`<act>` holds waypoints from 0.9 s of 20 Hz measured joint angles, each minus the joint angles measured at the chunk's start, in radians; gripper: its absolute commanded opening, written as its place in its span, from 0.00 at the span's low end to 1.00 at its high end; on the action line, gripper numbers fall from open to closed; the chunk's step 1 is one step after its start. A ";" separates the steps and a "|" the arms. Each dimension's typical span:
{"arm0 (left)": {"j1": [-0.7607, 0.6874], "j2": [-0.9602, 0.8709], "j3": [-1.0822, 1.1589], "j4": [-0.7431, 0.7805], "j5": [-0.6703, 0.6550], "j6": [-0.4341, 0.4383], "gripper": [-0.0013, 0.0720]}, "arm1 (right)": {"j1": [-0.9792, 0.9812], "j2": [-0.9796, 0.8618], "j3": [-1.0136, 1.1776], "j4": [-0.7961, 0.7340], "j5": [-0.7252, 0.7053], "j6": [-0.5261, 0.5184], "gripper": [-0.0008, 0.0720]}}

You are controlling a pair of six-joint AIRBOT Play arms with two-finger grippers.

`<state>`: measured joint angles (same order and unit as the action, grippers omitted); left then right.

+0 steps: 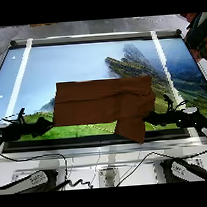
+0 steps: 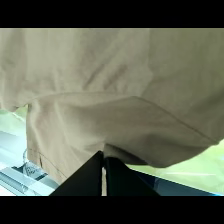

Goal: Fold the clothes and pants, and hang the long-sleeved shirts on hangers.

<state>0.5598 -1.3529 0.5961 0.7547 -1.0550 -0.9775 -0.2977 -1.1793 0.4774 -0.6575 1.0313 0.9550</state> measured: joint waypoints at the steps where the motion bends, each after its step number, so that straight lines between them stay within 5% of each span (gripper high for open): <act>1: -0.021 -0.010 -0.001 -0.013 0.022 0.008 0.17 | 0.000 0.000 0.000 0.001 0.000 0.000 0.03; 2: -0.041 -0.018 -0.002 -0.016 0.054 0.013 0.05 | 0.000 0.000 0.000 0.001 0.000 0.000 0.03; 12: -0.095 0.089 0.106 -0.051 0.048 0.054 0.04 | 0.000 0.014 0.152 -0.015 0.166 0.007 0.03; 18: -0.095 0.277 0.064 0.027 -0.007 0.018 0.04 | 0.000 0.216 0.125 -0.082 0.211 0.089 0.03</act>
<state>0.4648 -1.0763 0.6598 0.7815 -1.0618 -0.9600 -0.2977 -0.9630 0.6025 -0.7395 1.2427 1.0435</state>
